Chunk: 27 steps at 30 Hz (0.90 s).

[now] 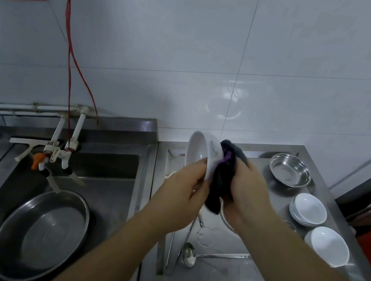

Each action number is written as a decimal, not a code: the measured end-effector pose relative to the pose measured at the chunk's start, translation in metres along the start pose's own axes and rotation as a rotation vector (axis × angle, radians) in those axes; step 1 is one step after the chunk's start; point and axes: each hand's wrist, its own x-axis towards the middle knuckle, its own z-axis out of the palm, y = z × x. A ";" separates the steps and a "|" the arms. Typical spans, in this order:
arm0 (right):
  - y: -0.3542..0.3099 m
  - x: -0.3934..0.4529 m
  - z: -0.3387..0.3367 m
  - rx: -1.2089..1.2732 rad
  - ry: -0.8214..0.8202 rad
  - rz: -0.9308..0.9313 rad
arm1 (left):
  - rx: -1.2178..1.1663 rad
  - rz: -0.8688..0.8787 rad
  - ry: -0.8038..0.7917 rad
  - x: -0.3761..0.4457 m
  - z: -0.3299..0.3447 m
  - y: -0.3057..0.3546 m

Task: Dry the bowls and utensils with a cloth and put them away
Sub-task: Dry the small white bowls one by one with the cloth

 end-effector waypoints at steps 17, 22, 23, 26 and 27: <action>0.018 0.011 -0.058 -0.127 0.044 0.108 | 0.613 0.194 -0.320 -0.003 0.024 -0.021; 0.028 0.014 -0.081 0.054 0.065 0.150 | 0.598 0.232 -0.193 -0.003 0.050 -0.030; 0.029 0.014 -0.088 0.082 0.064 0.147 | 0.548 0.204 -0.129 -0.003 0.056 -0.031; 0.027 0.014 -0.111 0.108 0.102 0.113 | 0.292 -0.076 0.102 -0.003 0.074 -0.029; 0.026 0.013 -0.118 0.105 0.120 0.096 | 0.194 -0.183 0.126 -0.001 0.080 -0.028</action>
